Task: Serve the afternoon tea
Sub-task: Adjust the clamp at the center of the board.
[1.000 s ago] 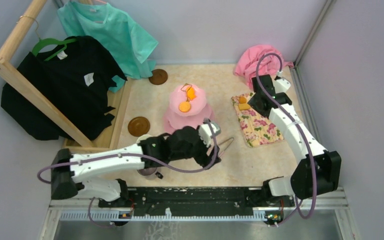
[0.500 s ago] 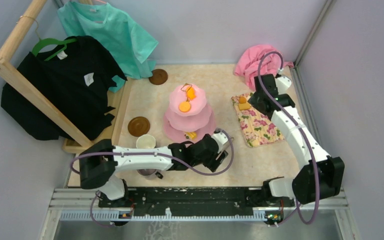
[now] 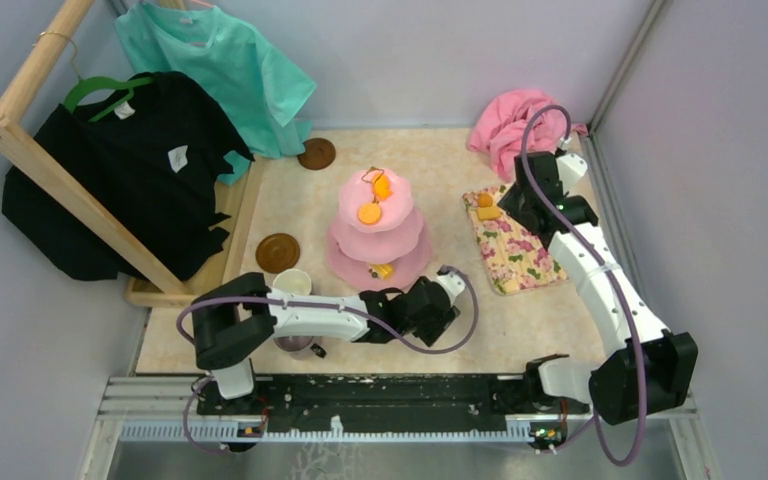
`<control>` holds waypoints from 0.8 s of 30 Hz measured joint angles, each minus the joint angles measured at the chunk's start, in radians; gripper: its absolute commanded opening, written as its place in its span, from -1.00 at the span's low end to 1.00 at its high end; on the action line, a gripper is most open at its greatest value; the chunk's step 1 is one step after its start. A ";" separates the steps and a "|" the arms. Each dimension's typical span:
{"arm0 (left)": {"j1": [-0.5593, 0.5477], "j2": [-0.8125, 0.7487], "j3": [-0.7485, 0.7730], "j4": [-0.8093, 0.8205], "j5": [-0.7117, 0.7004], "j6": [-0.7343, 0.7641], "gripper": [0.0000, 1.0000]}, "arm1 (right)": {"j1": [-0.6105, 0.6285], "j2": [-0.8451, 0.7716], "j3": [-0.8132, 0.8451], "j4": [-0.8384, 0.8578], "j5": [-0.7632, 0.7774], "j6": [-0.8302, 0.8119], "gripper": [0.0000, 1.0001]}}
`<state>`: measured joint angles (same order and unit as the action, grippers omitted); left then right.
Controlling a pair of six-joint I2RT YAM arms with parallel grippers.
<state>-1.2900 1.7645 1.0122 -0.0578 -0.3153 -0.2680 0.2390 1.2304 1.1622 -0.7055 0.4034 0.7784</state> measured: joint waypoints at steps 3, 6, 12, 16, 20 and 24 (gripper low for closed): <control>0.000 0.021 0.007 0.008 0.000 0.004 0.20 | 0.000 -0.005 -0.011 0.006 -0.005 -0.002 -0.10; 0.000 0.031 0.007 0.008 0.002 0.013 0.07 | 0.000 -0.010 -0.020 0.010 -0.006 -0.002 -0.10; 0.000 0.037 0.007 0.007 0.014 0.037 -0.25 | 0.000 -0.024 -0.024 0.012 -0.006 -0.010 -0.11; 0.000 0.038 0.007 0.006 0.040 0.061 -0.35 | 0.000 -0.035 -0.038 0.019 -0.006 -0.012 -0.11; 0.000 0.038 0.007 0.001 0.097 0.108 -0.38 | 0.000 -0.036 -0.042 0.024 -0.006 -0.013 -0.11; 0.000 0.034 0.008 -0.047 0.179 0.171 -0.54 | 0.000 -0.037 -0.042 0.025 -0.006 -0.017 -0.11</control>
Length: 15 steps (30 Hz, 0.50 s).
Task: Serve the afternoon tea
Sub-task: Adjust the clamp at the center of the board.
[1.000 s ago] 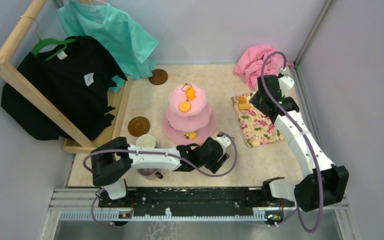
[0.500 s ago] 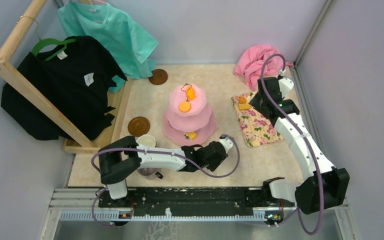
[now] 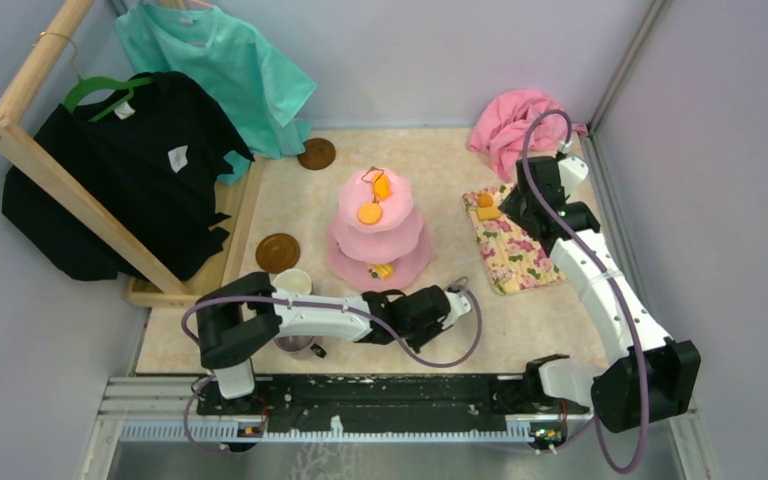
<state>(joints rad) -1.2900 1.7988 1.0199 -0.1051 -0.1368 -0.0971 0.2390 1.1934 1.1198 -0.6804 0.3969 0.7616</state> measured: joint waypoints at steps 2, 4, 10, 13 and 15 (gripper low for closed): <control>0.000 -0.005 0.001 -0.029 0.028 0.026 -0.67 | 0.000 0.000 0.000 0.000 0.000 -0.002 -0.11; 0.000 -0.018 0.003 -0.069 0.056 0.052 -0.74 | 0.000 0.000 0.000 0.000 0.000 -0.002 -0.11; -0.004 -0.055 0.005 -0.153 0.076 0.100 -0.81 | 0.000 0.000 0.000 0.004 0.000 -0.002 -0.11; -0.004 -0.063 0.005 -0.173 0.074 0.116 -1.00 | 0.000 0.000 0.000 0.007 -0.002 -0.002 -0.11; -0.004 -0.068 0.005 -0.182 0.066 0.129 -1.00 | 0.000 0.000 0.000 0.008 -0.003 -0.002 -0.11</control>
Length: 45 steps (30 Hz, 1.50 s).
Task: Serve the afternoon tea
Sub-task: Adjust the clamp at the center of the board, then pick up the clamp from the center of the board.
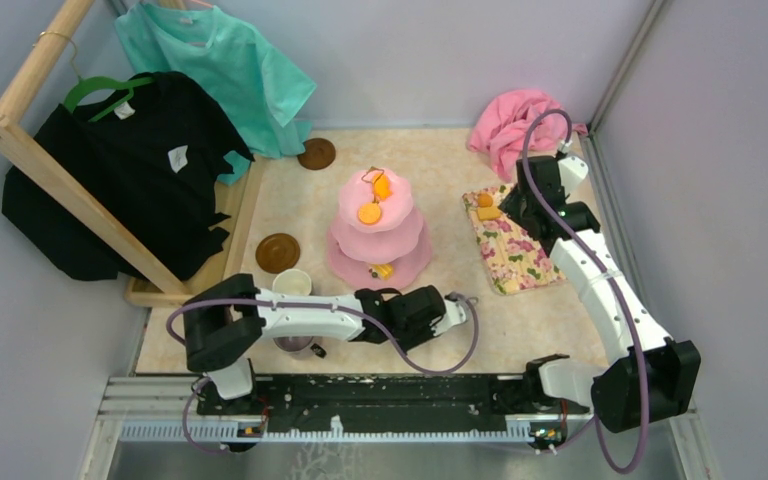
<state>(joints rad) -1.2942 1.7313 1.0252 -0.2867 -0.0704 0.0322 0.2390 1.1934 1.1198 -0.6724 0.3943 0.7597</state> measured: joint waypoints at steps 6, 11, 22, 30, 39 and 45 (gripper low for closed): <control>0.000 -0.006 0.007 -0.024 -0.063 0.079 -1.00 | 0.000 0.000 0.000 0.002 0.000 -0.005 -0.11; 0.000 -0.046 -0.016 -0.028 -0.116 0.179 -1.00 | 0.000 0.000 0.000 0.004 0.003 -0.029 -0.11; 0.000 -0.104 -0.069 -0.032 -0.096 0.357 -0.98 | 0.000 0.007 0.002 0.008 0.005 -0.119 -0.11; 0.000 -0.088 -0.054 -0.079 -0.045 0.441 -0.60 | 0.000 0.007 0.002 0.020 0.004 -0.153 -0.11; 0.005 -0.061 -0.025 -0.097 -0.046 0.432 -0.07 | 0.000 0.007 0.002 0.030 0.003 -0.166 -0.11; 0.005 -0.061 -0.025 -0.095 -0.068 0.426 0.10 | 0.000 0.007 0.002 0.038 0.000 -0.174 -0.11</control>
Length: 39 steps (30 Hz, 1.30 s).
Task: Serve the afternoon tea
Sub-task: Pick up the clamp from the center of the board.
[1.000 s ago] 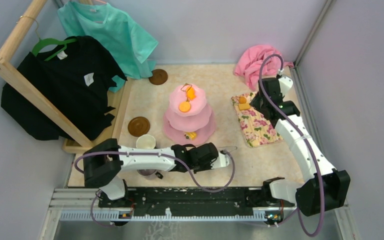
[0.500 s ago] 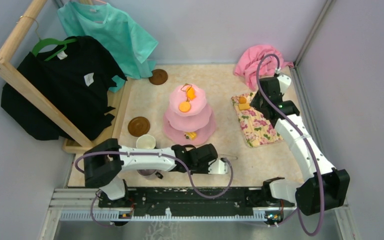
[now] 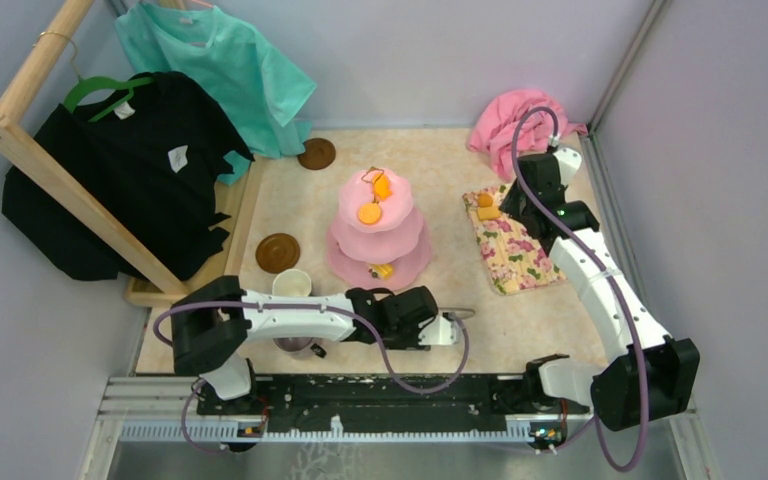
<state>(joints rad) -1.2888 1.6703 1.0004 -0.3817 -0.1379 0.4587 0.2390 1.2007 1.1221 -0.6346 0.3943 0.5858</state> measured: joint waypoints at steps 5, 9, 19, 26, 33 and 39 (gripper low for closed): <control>0.000 -0.008 0.021 0.000 -0.046 -0.021 0.21 | 0.000 0.000 0.000 -0.001 -0.001 -0.029 -0.10; 0.000 -0.069 0.096 0.002 -0.105 -0.071 0.31 | 0.000 0.000 0.026 -0.019 -0.031 -0.090 -0.10; 0.000 -0.377 0.238 0.141 -0.419 -0.389 0.59 | 0.169 0.003 0.066 -0.148 -0.129 -0.326 -0.04; 0.004 -0.533 0.224 0.171 -0.776 -0.610 0.69 | 0.424 0.080 0.118 -0.296 -0.176 -0.446 -0.01; 0.011 -0.634 0.188 0.179 -0.976 -0.730 0.77 | 0.552 0.092 0.097 -0.344 -0.241 -0.525 0.06; 0.019 -0.658 0.178 0.182 -1.057 -0.754 0.79 | 0.615 0.105 0.061 -0.347 -0.293 -0.626 0.08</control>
<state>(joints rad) -1.2697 1.0119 1.1782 -0.1993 -1.1946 -0.2955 0.8536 1.3056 1.1831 -0.9817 0.1017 -0.0399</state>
